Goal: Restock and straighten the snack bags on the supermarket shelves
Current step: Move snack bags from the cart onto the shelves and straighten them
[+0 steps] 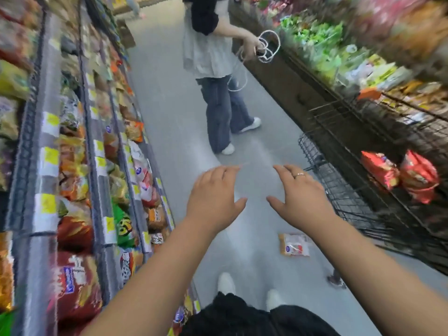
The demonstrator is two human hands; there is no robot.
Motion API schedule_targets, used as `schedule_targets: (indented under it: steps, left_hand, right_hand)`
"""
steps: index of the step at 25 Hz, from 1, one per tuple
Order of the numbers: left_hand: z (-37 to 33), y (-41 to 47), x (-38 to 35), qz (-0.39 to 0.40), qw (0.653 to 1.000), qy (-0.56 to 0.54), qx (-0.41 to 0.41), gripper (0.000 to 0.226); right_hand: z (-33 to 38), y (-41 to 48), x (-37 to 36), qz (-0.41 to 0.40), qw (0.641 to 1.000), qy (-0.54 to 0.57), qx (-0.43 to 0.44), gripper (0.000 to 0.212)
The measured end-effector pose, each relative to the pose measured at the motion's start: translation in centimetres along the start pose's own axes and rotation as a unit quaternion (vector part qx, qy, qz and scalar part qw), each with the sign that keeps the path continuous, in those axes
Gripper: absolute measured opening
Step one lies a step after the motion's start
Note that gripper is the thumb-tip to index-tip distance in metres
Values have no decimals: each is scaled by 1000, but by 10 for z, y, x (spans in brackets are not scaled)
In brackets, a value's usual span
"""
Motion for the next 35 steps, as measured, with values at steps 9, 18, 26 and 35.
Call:
schedule_targets:
  steps: [9,18,26,35]
  left_hand:
    - [-123,135,-26,47,969,13,-240,69]
    - [-315,233,-89,87,926,4,-366,65]
    - [-414,315,-167,165,901,36,-400,61]
    - [-477,445,-324,299,871,68,-383,65]
  right_hand:
    - [-140,8,29,-54,970,31,-233,77]
    - [-335,5,52,-62,923,58,-376,76]
    - [-457,26,31,-16,884,81,-460,72]
    - [-598,122,-57,3,828,111,-550,71]
Point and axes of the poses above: each hand's wrist, its own y-axis towards the middle knuckle, its own x-axis out of the back of the hand, z = x × y, the point moved 6 cm from there along y, towards the middle knuckle
